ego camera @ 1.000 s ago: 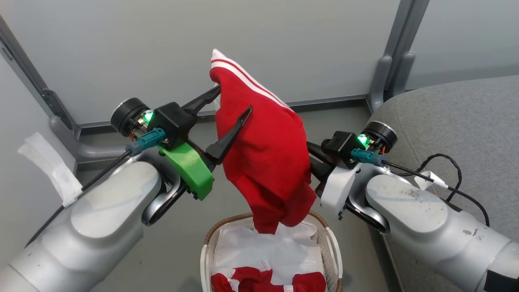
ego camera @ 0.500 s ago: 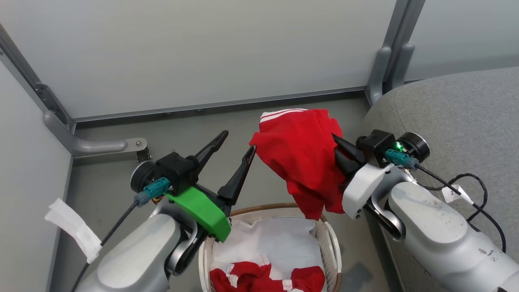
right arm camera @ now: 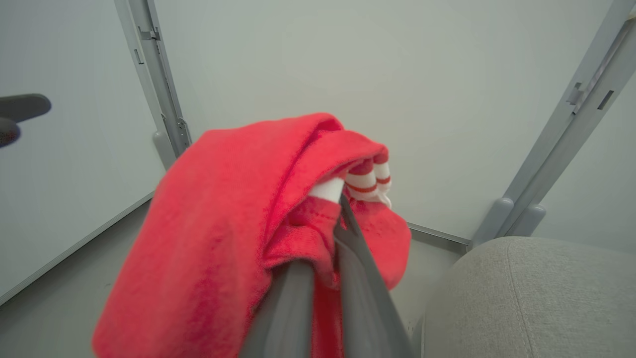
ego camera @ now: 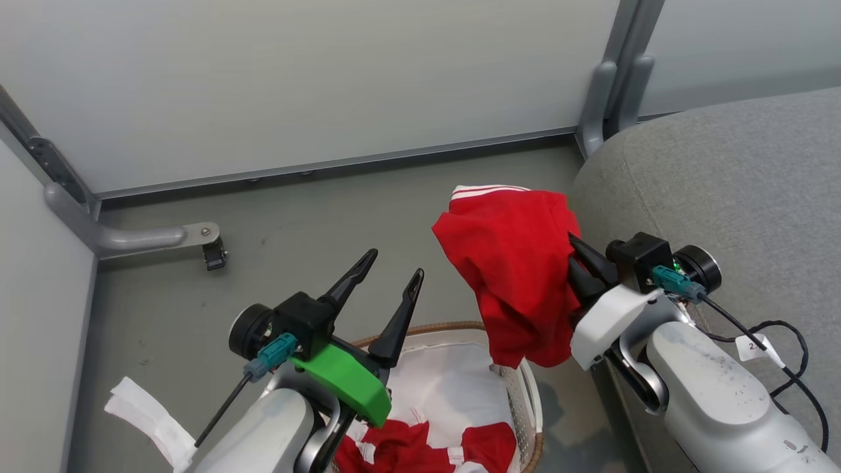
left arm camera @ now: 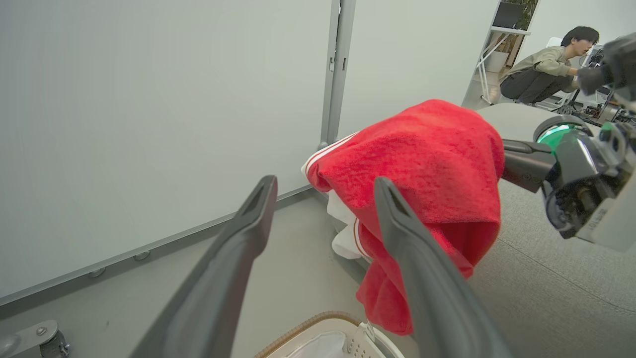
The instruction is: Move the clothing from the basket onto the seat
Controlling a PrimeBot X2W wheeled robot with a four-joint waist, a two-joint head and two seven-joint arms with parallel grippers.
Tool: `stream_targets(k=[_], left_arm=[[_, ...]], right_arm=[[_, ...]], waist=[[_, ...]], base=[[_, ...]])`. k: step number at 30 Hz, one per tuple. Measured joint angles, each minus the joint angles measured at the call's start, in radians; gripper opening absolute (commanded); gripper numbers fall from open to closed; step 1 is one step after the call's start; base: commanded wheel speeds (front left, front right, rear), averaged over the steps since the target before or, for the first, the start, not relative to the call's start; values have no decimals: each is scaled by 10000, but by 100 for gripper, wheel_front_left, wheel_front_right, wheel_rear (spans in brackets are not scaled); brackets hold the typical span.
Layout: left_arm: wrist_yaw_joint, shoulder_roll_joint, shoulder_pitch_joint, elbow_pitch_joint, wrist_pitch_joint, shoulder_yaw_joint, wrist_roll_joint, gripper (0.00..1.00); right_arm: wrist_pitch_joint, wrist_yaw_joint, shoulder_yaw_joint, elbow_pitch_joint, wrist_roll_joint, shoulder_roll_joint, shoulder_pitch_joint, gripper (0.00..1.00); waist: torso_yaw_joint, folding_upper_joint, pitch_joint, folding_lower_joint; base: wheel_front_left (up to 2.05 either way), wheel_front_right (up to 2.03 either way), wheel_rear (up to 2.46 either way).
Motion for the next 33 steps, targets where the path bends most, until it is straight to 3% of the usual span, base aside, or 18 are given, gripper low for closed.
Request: stream_targets(k=[12, 22, 27, 33], left_arm=[[-332, -665, 302, 209, 0, 644, 972, 100], [-451, -876, 295, 424, 0, 525, 1384, 100], [-458, -888, 205, 439, 0, 431, 1411, 100], [-464, -757, -73, 380, 2, 155, 1361, 100]], right_arm=[[0, -2, -1438, -416, -665, 291, 612, 0], [0, -2, -2266, -589, -857, 637, 1104, 0], [0, -2, -2690, -696, -928, 729, 1092, 0], [0, -2, -3452, -819, -1127, 617, 313, 0]], waist=[[-1615, 0, 367, 0], [-3231, 0, 886, 0], [-3643, 0, 1295, 0], [-3624, 0, 1851, 1]], base=[[0, 0, 0], [0, 0, 0], [0, 0, 0], [0, 0, 0]])
